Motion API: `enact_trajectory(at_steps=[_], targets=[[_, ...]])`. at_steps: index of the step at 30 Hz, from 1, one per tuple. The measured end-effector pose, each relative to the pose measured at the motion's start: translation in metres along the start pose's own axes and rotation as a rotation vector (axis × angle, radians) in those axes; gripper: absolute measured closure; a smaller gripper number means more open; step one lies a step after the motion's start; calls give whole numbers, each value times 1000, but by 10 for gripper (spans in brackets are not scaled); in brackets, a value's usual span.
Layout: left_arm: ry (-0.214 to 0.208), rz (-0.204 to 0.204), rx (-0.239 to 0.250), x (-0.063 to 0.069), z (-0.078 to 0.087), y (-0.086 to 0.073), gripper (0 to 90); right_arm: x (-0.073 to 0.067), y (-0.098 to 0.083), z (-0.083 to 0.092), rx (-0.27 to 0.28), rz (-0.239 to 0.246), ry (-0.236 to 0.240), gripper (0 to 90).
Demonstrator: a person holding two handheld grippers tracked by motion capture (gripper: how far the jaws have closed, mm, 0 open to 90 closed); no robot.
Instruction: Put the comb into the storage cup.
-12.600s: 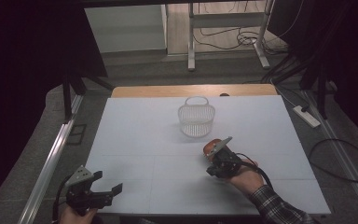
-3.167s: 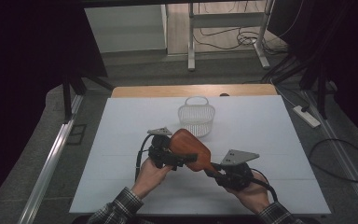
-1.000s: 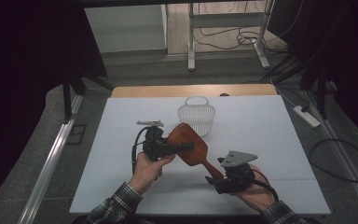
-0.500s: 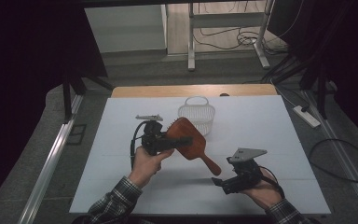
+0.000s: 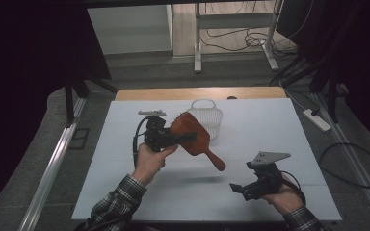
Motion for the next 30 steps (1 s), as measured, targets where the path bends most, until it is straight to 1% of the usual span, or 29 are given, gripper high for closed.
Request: enact_trajectory(at_steps=[2, 3, 5, 9, 11, 15, 18, 26, 30], targets=[[4, 0, 5, -1, 1, 2, 512, 2, -2, 2, -1, -7, 3, 0], [6, -1, 7, -2, 2, 3, 512, 4, -3, 4, 1, -19, 9, 0], [5, 1, 11, -3, 4, 4, 512, 5, -3, 5, 2, -22, 6, 0], [12, 6, 17, -6, 7, 9, 512, 8, -5, 12, 21, -25, -8, 0], [12, 9, 23, -8, 9, 11, 511, 9, -7, 13, 22, -23, -17, 0], [15, 10, 32, -11, 11, 15, 512, 12, -12, 16, 7, -22, -33, 0], [28, 6, 39, -13, 13, 19, 512, 16, -17, 21, -4, -38, -44, 0], [47, 0, 49, -16, 17, 28, 512, 25, -26, 29, -12, -59, -67, 0], [59, 0, 56, -19, 19, 34, 512, 31, -32, 33, -25, -66, -89, 0]])
Point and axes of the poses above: each handheld gripper's, and its own axes: z roughly backward along the jaws, y roughly out of its top, x roughly to its right, the point moved 6 cm from there along -z, roughly forward along the jaws, and after that the axes turned 13 degrees about -y, right-handed, at the moved point
